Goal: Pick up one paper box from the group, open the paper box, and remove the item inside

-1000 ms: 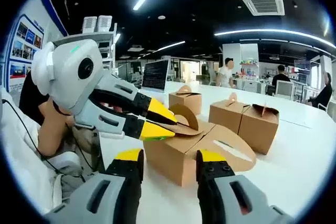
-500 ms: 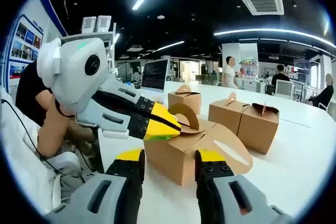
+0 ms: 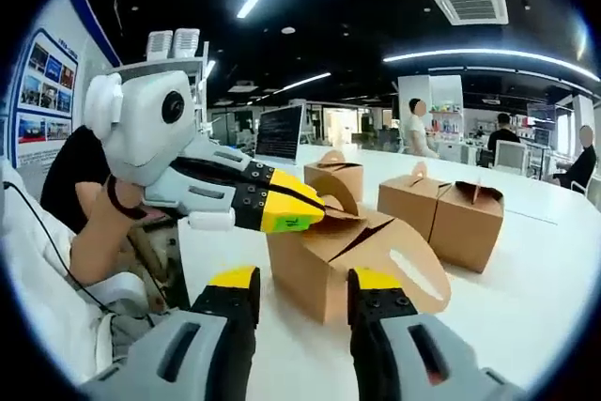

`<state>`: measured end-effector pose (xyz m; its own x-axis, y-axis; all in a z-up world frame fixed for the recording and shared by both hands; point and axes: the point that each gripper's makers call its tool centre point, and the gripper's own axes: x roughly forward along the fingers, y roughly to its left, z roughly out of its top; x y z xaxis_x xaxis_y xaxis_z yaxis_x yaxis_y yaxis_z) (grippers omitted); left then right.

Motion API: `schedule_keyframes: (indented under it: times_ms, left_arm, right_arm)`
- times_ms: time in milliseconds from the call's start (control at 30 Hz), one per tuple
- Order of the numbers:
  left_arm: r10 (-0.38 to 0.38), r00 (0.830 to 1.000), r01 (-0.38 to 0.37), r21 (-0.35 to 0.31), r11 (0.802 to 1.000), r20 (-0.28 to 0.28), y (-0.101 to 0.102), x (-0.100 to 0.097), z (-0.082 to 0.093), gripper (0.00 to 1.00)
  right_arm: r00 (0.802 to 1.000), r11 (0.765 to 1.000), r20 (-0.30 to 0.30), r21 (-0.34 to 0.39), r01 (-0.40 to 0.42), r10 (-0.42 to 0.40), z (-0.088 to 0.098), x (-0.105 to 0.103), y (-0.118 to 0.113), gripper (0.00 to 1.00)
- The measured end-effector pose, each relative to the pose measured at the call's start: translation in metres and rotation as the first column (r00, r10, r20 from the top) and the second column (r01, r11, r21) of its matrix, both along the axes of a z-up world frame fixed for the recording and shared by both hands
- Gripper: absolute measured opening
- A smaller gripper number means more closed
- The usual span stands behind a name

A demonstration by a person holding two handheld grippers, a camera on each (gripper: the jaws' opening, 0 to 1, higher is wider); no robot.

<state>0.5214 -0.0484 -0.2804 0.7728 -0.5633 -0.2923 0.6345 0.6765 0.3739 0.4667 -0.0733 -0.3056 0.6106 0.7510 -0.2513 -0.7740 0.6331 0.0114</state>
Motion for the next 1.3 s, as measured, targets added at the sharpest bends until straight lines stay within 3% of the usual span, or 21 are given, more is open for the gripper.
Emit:
schedule_keyframes:
  times_ms: [267, 433, 533, 733, 1100, 1300]
  left_arm:
    - [-0.006, 0.998, -0.003, -0.153, 0.988, -0.056, 0.002, 0.0, 0.004, 0.02]
    - [-0.022, 0.993, -0.01, -0.276, 0.961, -0.113, 0.002, -0.001, 0.008, 0.02]
    - [-0.014, 0.993, -0.013, -0.234, 0.972, -0.113, 0.002, -0.002, 0.002, 0.02]
    - [-0.032, 0.993, 0.007, -0.214, 0.977, -0.114, -0.003, -0.007, 0.001, 0.02]
    - [-0.056, 0.992, 0.033, -0.199, 0.979, -0.111, -0.004, -0.011, 0.002, 0.02]
    - [-0.057, 0.993, 0.035, -0.206, 0.978, -0.103, -0.003, -0.011, 0.006, 0.02]
  right_arm:
    - [1.0, 1.0, -0.006, -0.006, -0.007, 0.006, -0.003, -0.002, 0.003, 0.38]
    - [1.0, 1.0, -0.012, -0.01, -0.008, 0.008, -0.005, 0.002, 0.002, 0.38]
    - [1.0, 1.0, 0.016, -0.009, -0.002, 0.002, 0.003, 0.005, 0.0, 0.38]
    - [0.998, 1.0, 0.063, 0.0, -0.03, 0.03, 0.02, 0.005, 0.01, 0.38]
    - [0.998, 0.999, 0.046, -0.037, -0.038, 0.039, 0.015, 0.03, 0.025, 0.42]
    - [0.997, 0.997, 0.052, -0.055, -0.046, 0.049, 0.01, 0.027, 0.027, 0.43]
